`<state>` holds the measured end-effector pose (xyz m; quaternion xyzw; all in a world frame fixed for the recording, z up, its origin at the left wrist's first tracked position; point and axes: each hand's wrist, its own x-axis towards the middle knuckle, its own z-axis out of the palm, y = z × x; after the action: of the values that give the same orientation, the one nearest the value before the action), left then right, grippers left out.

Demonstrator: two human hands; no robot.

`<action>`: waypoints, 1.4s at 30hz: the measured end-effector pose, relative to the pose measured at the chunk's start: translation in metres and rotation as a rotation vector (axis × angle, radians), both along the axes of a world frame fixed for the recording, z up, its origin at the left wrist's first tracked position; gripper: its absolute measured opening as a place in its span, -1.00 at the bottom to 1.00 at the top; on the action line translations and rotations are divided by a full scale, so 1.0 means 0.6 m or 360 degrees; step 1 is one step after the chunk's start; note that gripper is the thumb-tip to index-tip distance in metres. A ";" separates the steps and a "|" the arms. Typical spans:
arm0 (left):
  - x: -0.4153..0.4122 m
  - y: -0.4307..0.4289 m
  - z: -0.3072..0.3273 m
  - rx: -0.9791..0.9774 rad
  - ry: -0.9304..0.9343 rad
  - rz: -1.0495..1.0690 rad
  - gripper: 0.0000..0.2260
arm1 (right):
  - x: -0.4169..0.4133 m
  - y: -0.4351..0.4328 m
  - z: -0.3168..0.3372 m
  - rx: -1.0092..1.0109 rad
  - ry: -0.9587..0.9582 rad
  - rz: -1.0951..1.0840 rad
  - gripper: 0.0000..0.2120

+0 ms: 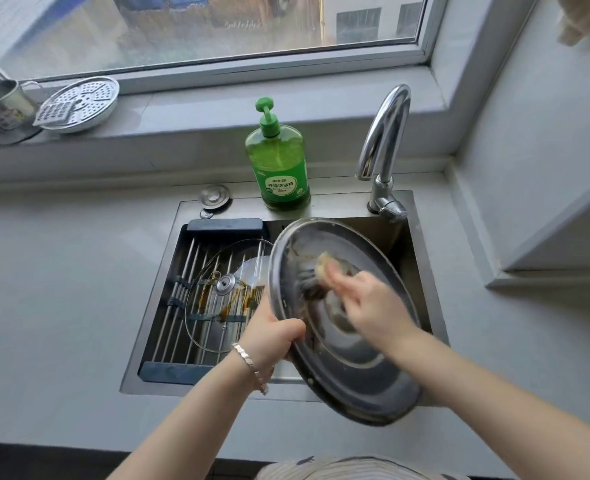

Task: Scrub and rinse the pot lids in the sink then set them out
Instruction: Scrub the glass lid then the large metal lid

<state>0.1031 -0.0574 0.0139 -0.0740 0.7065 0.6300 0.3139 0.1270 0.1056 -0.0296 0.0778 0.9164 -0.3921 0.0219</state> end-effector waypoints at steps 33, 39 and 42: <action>0.017 -0.004 0.003 0.0123 0.0076 -0.0342 -0.51 | 0.005 -0.009 0.062 -0.0197 0.0141 0.0189 -0.56; 0.025 0.001 0.009 0.0117 0.0131 -0.0382 -0.52 | -0.049 0.047 0.048 -0.0253 -0.0004 -0.0333 -0.61; 0.018 -0.001 0.006 0.0148 0.0119 -0.0314 -0.53 | -0.007 -0.004 0.057 -0.0386 0.0135 0.0073 -0.57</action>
<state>0.1138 -0.0580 0.0176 0.0340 0.6916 0.6304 0.3508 0.1231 0.1034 0.0048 0.0368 0.8639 -0.5023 0.0014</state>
